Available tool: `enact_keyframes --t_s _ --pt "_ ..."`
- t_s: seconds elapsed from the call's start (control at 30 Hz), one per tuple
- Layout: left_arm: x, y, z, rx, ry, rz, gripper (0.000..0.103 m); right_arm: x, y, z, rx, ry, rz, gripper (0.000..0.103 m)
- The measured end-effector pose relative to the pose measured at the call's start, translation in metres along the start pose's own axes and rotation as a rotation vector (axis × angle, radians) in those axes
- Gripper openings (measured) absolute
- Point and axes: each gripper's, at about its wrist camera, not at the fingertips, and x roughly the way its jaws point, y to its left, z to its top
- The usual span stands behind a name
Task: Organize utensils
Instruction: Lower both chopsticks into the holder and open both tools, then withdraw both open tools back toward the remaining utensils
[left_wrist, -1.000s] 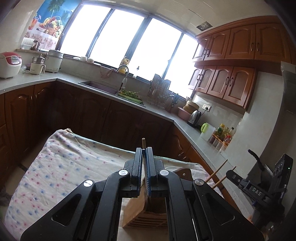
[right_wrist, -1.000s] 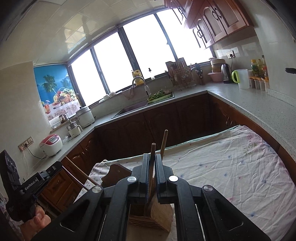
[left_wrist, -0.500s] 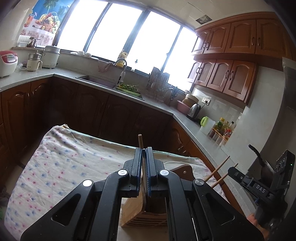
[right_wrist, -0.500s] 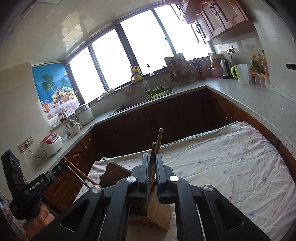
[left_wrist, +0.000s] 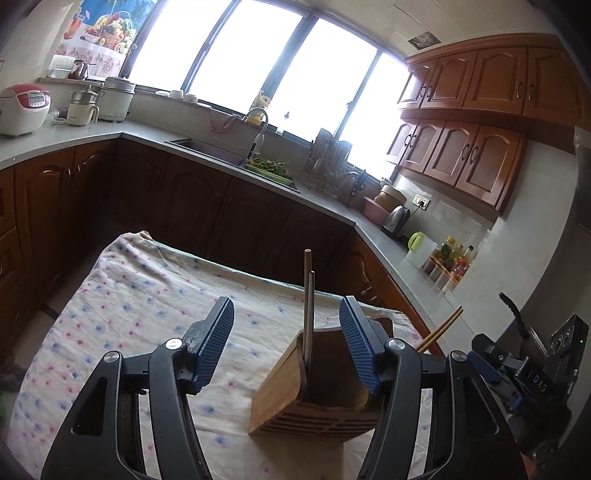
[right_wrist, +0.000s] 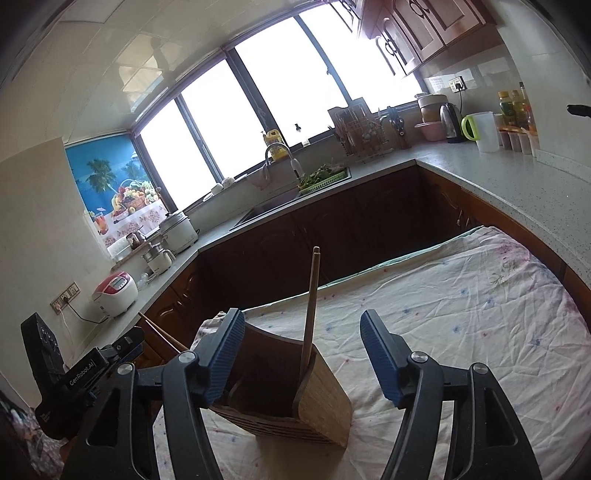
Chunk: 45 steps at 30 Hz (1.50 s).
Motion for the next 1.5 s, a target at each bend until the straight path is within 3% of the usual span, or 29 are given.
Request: enact_keyframes --t_s 0.1,0.23,0.57,0.97,1.5 --pt "-0.013 0.002 -0.004 -0.004 -0.002 0.02 0.081 -0.008 0.0 -0.007 0.0 0.003 0.008 0.08" --pt "-0.028 0.003 -0.012 0.003 0.008 0.045 0.087 -0.023 0.0 -0.017 -0.006 0.006 0.01 0.089" --pt "-0.07 0.0 -0.058 0.033 0.09 0.041 0.088 -0.076 0.005 -0.05 -0.052 0.033 -0.012 0.101" --pt "-0.112 0.002 -0.121 0.025 0.212 0.063 0.088 -0.125 -0.001 -0.113 -0.109 0.127 -0.077 0.102" --pt "-0.136 -0.005 -0.186 0.035 0.347 0.068 0.088 -0.164 -0.013 -0.162 -0.114 0.16 -0.112 0.102"
